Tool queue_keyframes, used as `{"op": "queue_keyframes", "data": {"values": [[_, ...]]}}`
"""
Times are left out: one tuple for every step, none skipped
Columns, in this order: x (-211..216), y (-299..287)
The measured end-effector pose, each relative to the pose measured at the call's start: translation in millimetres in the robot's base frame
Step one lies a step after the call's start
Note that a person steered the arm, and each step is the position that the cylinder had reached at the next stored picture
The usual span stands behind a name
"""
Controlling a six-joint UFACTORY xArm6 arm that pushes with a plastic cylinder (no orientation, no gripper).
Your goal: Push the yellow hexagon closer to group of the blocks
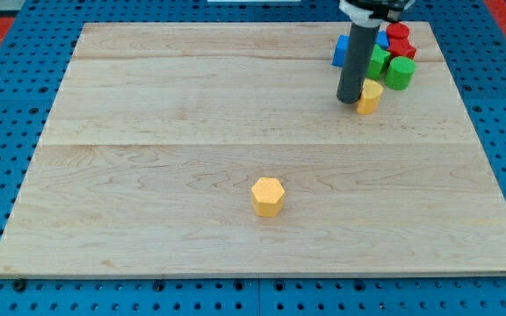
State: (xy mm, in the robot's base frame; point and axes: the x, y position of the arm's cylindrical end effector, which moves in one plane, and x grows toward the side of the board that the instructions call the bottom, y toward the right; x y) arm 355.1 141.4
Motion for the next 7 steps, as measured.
{"op": "queue_keyframes", "data": {"values": [[11,19],[53,21],[45,37],[0,32],[49,26],[163,23],[243,-39]]}}
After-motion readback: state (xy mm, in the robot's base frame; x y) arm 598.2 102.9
